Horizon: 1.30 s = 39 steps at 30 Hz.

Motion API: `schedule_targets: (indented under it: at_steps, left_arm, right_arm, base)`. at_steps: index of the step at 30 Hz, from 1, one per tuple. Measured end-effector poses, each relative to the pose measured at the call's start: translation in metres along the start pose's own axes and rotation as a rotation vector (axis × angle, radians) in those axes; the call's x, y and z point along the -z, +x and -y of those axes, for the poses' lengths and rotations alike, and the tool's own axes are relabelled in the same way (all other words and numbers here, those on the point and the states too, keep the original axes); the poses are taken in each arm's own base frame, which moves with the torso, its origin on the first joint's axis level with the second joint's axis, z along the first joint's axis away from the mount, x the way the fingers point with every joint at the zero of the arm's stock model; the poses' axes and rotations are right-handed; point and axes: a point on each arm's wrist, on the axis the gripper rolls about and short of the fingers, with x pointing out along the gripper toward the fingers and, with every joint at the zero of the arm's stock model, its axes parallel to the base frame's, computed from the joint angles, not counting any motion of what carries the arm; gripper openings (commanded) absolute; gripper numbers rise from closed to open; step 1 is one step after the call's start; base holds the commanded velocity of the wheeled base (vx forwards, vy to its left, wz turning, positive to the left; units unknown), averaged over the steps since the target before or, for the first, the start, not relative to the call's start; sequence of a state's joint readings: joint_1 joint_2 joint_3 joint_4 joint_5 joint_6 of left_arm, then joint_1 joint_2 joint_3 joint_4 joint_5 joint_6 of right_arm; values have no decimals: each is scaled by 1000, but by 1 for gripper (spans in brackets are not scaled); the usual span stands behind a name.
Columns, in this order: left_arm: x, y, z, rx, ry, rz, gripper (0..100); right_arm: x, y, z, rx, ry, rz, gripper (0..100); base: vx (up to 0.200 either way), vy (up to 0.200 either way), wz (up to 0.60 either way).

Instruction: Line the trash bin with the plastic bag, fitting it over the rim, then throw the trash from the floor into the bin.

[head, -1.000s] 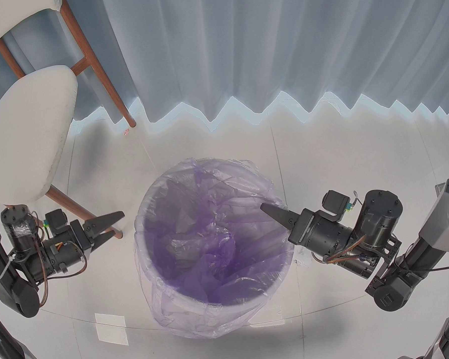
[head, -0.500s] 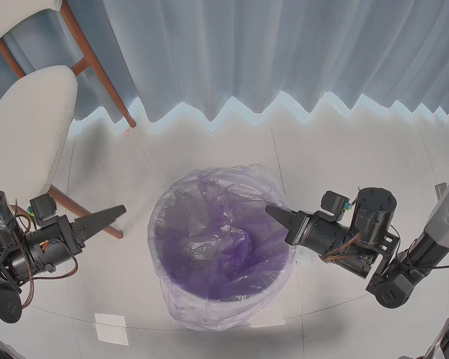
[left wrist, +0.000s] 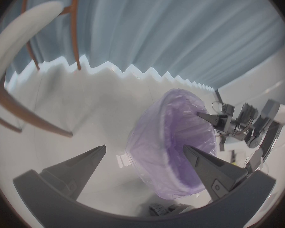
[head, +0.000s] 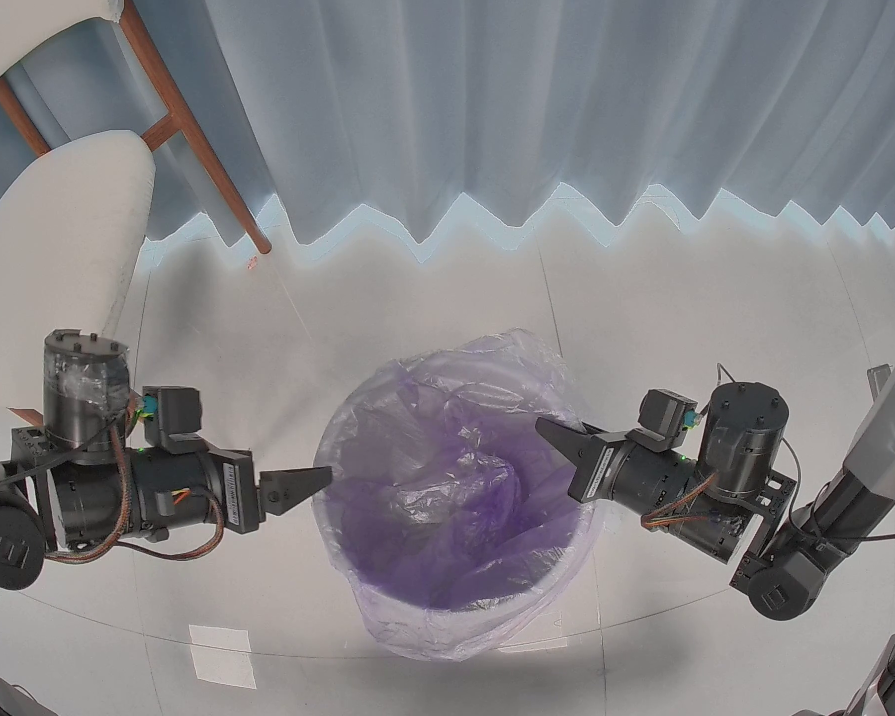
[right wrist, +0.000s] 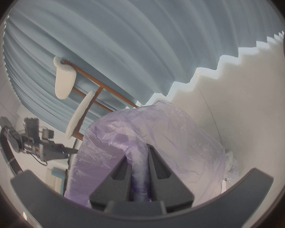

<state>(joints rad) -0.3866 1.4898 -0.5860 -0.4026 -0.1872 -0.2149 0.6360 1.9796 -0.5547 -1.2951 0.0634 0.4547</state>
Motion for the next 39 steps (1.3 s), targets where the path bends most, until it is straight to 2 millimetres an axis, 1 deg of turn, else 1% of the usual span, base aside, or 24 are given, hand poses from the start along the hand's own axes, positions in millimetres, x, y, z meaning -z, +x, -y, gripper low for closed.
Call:
schedule_targets:
  at_steps: [3, 5, 8, 17, 21, 28, 29, 35, 39]
  left_arm:
    - [-6, 3, 19, 17, 77, -9, 100]
    - [-6, 6, 29, 34, 106, -18, 100]
    - [-5, 12, 35, 24, 125, -28, 100]
    - [9, 44, 36, -119, 142, -99, 100]
    - [9, 56, 37, -139, 134, -107, 100]
    - [15, 77, 35, -173, 136, -139, 100]
    - [16, 81, 35, -180, 137, -139, 0]
    - [19, 104, 34, -202, 137, -69, 0]
    - [20, 113, 32, -219, 137, -55, 0]
  right_arm:
    - [5, 0, 1, 21, -54, -3, 0]
    - [9, 1, 2, 33, -84, 12, 0]
    - [14, 3, 4, 40, -105, 19, 0]
    - [25, 7, 7, 47, -124, 1, 0]
    - [26, 7, 8, 48, -125, -2, 0]
    - [27, 7, 5, 40, -127, -4, 0]
    - [27, 7, 5, 38, -127, -4, 0]
    - [27, 6, 2, 25, -128, 15, 0]
    - [27, 5, 1, 20, -131, 22, 0]
  base:
    - [0, 0, 0]
    - [0, 0, 0]
    - [0, 0, 0]
    - [0, 0, 0]
    - [0, 0, 0]
    - [0, 0, 0]
    - [0, 0, 0]
    - [0, 0, 0]
    - [0, 0, 0]
